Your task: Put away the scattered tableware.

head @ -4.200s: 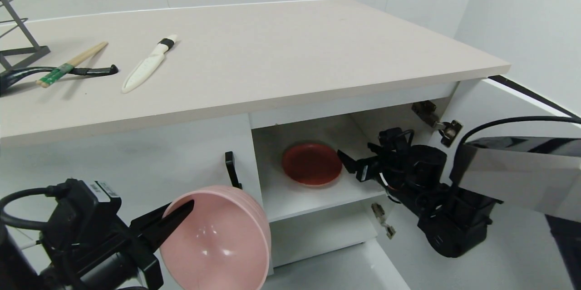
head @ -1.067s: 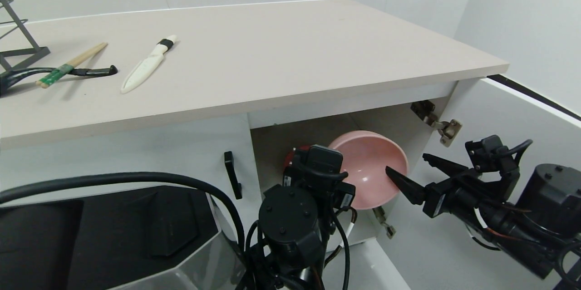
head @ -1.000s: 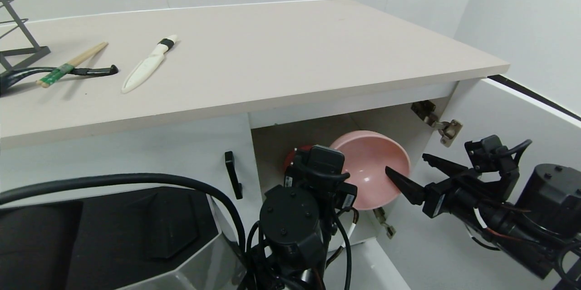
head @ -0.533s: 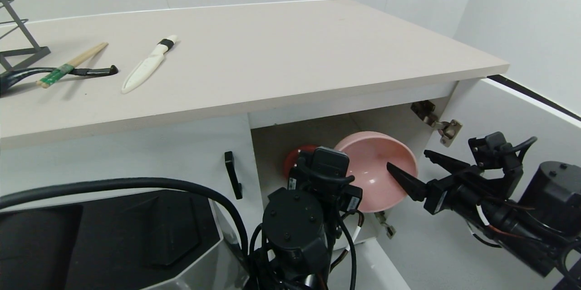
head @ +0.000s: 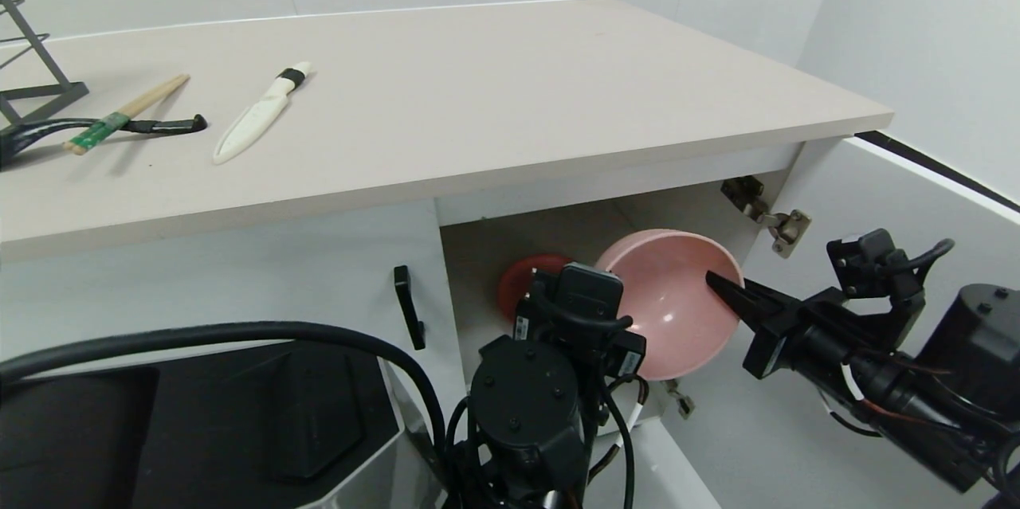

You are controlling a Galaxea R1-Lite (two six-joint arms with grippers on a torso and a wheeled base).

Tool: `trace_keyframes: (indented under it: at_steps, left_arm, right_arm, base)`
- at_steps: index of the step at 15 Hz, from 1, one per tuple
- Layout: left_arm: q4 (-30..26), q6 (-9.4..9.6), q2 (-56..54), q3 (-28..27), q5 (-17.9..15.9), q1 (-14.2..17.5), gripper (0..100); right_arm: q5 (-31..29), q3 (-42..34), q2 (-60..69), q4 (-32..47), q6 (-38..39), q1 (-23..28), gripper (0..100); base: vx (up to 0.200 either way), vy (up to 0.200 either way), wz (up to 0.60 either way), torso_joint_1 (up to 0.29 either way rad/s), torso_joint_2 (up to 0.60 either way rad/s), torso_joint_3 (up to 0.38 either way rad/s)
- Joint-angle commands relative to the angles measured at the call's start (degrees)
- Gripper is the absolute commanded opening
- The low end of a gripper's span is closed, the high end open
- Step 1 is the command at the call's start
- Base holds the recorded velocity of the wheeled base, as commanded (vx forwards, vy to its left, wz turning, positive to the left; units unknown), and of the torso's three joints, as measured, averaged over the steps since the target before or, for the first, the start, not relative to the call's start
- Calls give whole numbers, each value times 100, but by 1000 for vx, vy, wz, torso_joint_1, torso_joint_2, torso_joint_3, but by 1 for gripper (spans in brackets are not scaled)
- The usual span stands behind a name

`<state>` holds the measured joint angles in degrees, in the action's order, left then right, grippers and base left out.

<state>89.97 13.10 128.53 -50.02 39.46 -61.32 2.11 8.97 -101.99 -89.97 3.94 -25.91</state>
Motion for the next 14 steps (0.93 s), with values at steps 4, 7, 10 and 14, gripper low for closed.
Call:
trace_keyframes:
  at_steps: [4,7,10,14]
  left_arm:
    - [3,-1,-354,106,-325,-223,100]
    - [3,52,-1040,836,-1327,164,100]
    - [3,34,-1664,1934,-2329,419,100]
    - [3,8,-2851,3991,-4711,771,100]
  right_arm:
    - [9,-53,-172,-3,-7,15,0]
    - [9,-133,-216,-3,-7,24,0]
    - [9,-194,-234,-3,-7,33,0]
    - [9,-194,-383,-3,-16,86,0]
  base:
    - [0,0,0,0,0,0]
    - [0,0,0,0,0,0]
    - [0,0,0,0,0,0]
    - [0,0,0,0,0,0]
